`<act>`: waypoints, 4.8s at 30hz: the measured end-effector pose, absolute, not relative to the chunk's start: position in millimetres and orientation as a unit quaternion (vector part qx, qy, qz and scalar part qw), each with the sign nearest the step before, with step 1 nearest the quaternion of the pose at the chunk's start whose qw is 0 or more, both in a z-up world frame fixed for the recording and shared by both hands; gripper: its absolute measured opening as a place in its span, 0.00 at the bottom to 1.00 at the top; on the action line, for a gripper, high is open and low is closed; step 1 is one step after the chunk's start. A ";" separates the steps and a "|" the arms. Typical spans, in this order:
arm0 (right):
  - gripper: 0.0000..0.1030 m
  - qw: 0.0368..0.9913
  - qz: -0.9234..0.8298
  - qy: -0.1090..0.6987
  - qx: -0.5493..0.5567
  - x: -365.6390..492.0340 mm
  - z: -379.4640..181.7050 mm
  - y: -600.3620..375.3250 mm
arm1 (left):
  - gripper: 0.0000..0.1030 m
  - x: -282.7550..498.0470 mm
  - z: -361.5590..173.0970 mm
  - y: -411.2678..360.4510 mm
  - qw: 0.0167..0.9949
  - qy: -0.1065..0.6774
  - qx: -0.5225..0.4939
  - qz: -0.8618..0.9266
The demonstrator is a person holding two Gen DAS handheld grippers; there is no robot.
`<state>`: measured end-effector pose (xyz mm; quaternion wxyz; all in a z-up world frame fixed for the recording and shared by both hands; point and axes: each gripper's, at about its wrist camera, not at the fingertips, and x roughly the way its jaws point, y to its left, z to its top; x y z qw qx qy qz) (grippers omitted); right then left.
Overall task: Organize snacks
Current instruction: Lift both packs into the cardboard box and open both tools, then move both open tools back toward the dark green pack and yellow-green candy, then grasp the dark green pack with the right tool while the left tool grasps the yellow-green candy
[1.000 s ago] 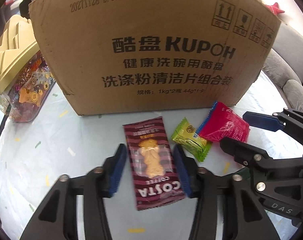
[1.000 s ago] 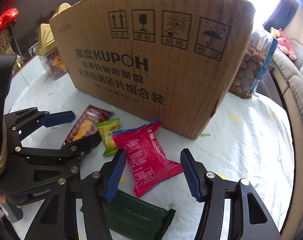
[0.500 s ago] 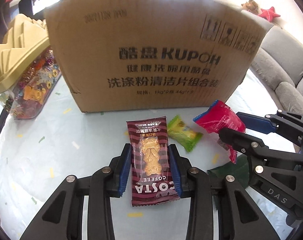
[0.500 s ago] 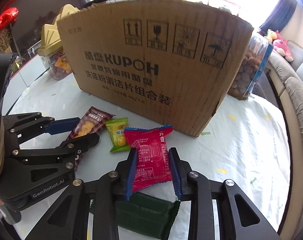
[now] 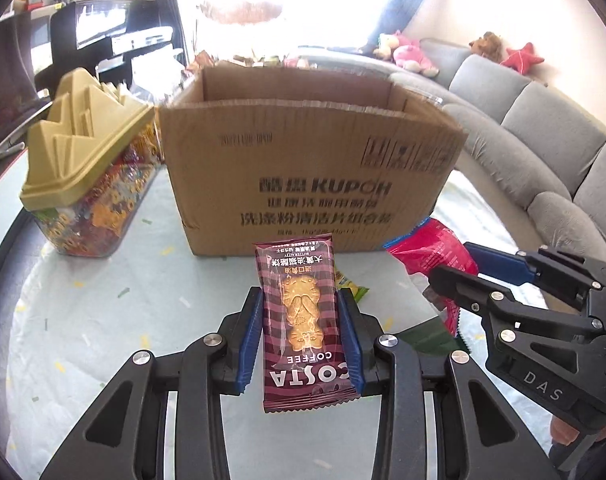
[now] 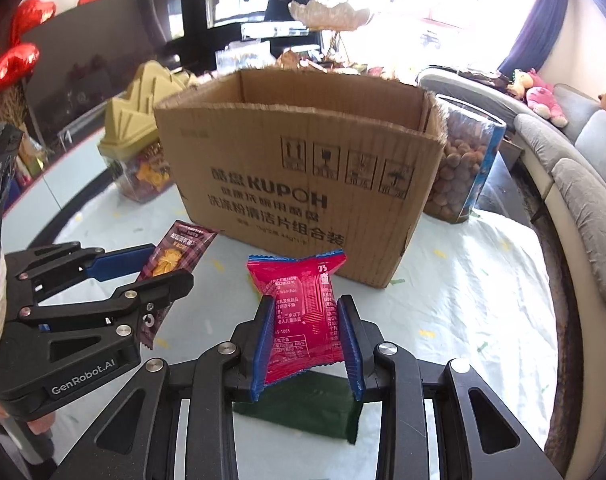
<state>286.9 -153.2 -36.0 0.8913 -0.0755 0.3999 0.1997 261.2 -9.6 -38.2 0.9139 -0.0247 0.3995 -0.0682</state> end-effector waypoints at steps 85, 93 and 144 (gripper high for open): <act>0.85 0.951 0.110 0.289 -0.029 312.7 52.4 -147.4 | 0.82 291.6 52.8 14.8 0.952 0.300 0.061 -0.025; 0.89 0.949 0.109 0.294 -0.035 279.3 40.5 -152.9 | 0.84 257.9 39.6 10.7 0.949 0.310 0.056 -0.031; 0.71 0.869 0.105 0.481 -0.055 269.4 -112.9 -152.1 | 0.87 249.5 -90.2 -3.8 0.896 0.443 0.038 -0.015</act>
